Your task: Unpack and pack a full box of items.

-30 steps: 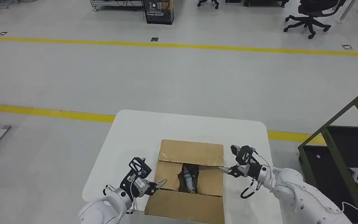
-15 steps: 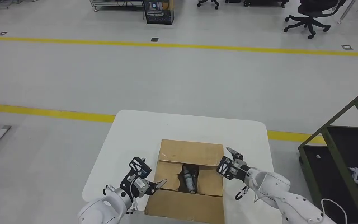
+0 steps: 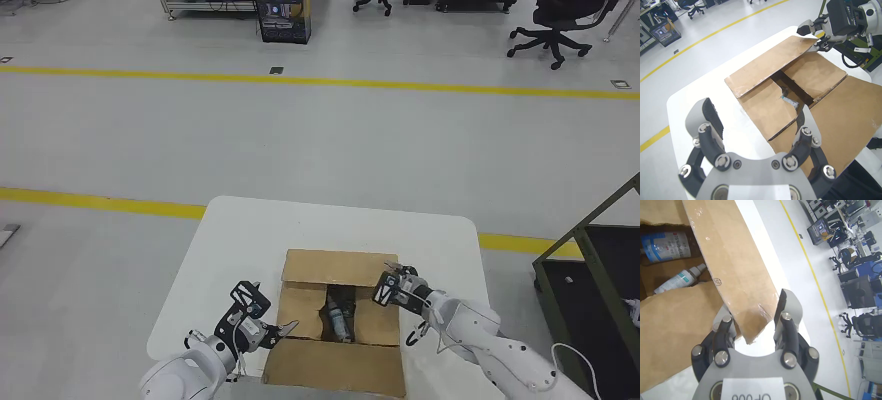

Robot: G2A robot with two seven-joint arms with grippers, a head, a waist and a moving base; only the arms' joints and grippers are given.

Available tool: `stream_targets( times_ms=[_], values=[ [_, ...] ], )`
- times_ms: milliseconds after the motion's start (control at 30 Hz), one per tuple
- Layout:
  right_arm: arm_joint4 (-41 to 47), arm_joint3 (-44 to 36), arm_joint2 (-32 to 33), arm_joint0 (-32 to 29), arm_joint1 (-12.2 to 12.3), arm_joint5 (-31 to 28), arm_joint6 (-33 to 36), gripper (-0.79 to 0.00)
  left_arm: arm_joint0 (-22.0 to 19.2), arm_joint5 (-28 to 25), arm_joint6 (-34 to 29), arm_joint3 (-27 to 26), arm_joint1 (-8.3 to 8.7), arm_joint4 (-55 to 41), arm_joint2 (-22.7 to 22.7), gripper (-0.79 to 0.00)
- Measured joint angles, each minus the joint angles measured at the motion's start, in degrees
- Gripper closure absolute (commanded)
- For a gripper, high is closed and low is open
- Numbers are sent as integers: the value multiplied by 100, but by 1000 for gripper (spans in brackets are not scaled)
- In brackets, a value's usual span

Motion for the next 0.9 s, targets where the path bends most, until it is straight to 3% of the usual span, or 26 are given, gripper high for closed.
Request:
stream_targets(
  times_ms=[267,700,800,900],
  values=[
    [480,-231,462,-152,43,-507,-33,0,0,0,0,0,0,0,0,-785],
    [2015,-483,1507,-590,200,-1675,237,0,0,0,0,0,0,0,0,-785],
    [2345,-383,1617,-578,190,-1733,389,-49,0,0,0,0,0,0,0,-785],
    [2626,-301,1645,-525,160,-1794,462,-37,0,0,0,0,0,0,0,-785]
  ],
)
